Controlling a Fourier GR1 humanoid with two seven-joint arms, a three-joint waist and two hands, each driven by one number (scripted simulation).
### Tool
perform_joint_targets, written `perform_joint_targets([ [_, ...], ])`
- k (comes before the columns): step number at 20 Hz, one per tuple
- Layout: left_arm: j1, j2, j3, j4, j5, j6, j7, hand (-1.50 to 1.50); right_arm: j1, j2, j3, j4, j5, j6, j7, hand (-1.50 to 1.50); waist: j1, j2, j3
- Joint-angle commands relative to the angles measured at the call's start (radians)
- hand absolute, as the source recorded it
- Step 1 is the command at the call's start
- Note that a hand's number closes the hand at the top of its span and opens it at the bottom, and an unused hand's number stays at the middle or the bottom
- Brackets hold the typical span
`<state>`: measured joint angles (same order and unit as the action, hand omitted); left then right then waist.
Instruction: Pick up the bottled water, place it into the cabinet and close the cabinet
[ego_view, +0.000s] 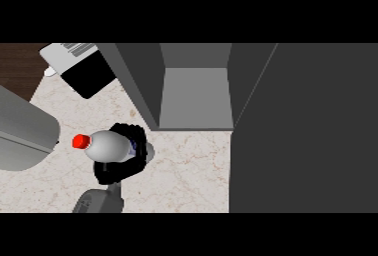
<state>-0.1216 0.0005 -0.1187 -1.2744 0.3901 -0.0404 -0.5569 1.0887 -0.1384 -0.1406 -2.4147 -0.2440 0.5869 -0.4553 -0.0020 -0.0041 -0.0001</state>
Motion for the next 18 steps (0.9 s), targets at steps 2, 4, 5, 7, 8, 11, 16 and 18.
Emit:
perform_joint_targets([
  [2, 0.002, -0.001, -0.180, -0.138, 0.015, 0.156, 0.050, 1.50, -0.006, 0.009, 0.016, -0.160, -0.069, -0.033, 0.096, -1.50, -0.001, 0.003, -0.001],
  [4, -0.015, -0.001, -0.234, -0.251, 0.014, 0.231, 0.161, 1.50, -0.022, -0.013, -0.024, -0.107, -0.096, -0.019, 0.085, -1.50, 0.000, 0.001, 0.000],
  [5, -0.013, -0.001, -0.240, -0.268, -0.024, 0.241, 0.191, 1.50, 0.010, -0.008, -0.013, -0.163, -0.111, -0.023, 0.104, -1.50, 0.000, 0.001, 0.000],
  [7, -0.036, -0.001, -0.349, -0.376, -0.024, 0.380, 0.256, 1.50, -0.006, -0.005, -0.025, -0.044, -0.058, 0.026, 0.010, -1.50, -0.008, -0.005, 0.001],
  [8, -0.072, -0.001, -0.403, -0.331, -0.015, 0.430, 0.239, 1.50, -0.063, -0.007, -0.019, -0.083, -0.094, -0.032, 0.087, -1.50, -0.003, 0.003, 0.000],
  [11, -0.151, -0.001, -0.417, -0.372, -0.052, 0.545, 0.348, 1.50, -0.048, 0.012, 0.018, -0.085, -0.060, -0.011, 0.087, -1.50, -0.008, 0.002, 0.000],
  [16, -0.340, -0.001, -0.446, -0.318, -0.042, 0.727, 0.413, 1.50, -0.070, -0.002, -0.049, -0.046, -0.094, 0.005, 0.058, -1.50, -0.016, 0.002, 0.000],
  [18, -0.444, -0.001, -0.466, -0.189, 0.009, 0.811, 0.320, 1.50, -0.063, -0.016, -0.032, -0.097, -0.109, -0.002, 0.104, -1.50, -0.032, 0.009, -0.001],
])
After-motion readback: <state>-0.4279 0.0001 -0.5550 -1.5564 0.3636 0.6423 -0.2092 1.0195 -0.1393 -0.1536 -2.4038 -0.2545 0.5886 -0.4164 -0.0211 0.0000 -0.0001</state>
